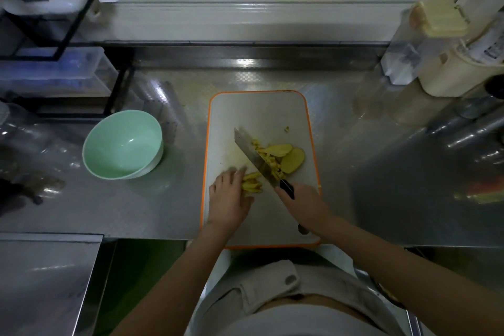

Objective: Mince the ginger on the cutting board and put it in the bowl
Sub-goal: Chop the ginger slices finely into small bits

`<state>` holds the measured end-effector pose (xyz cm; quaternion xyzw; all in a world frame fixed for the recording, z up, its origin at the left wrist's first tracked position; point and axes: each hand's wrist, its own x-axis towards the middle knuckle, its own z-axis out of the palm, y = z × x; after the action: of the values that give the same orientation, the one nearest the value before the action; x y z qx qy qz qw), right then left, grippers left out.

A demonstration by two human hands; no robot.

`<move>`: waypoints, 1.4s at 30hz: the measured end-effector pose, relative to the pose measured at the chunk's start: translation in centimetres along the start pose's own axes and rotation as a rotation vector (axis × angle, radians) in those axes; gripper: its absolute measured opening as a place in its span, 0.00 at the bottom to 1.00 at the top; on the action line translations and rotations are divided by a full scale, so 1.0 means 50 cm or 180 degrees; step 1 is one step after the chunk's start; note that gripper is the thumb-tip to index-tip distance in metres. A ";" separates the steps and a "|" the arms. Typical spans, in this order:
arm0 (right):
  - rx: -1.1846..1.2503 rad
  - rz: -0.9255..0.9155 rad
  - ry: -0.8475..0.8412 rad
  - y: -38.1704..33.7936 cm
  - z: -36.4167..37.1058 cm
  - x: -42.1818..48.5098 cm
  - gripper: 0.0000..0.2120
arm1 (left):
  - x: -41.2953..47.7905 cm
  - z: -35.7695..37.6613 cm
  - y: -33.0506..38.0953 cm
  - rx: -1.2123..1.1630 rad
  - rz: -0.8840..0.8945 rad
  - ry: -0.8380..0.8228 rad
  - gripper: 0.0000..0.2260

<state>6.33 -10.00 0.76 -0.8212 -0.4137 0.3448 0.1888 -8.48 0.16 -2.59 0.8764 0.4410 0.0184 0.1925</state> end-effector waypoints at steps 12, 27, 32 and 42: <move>-0.0011 0.0065 -0.0044 0.001 0.007 -0.006 0.18 | -0.017 -0.005 -0.025 -0.0784 -0.0427 -0.0085 0.15; 0.0032 -0.0105 -0.0069 -0.003 -0.001 -0.009 0.18 | -0.007 -0.035 -0.029 0.0227 -0.0421 -0.0124 0.20; 0.0130 -0.0085 -0.0036 0.000 0.010 -0.003 0.17 | -0.014 -0.035 -0.044 0.0368 -0.0373 -0.0624 0.14; 0.0123 0.0030 -0.0030 0.001 0.007 0.003 0.19 | -0.023 -0.034 -0.024 0.0407 0.0156 -0.0272 0.14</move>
<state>6.15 -9.90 0.45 -0.8177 -0.4040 0.3574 0.2011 -10.46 0.46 -1.29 0.8974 0.4111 -0.0426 0.1543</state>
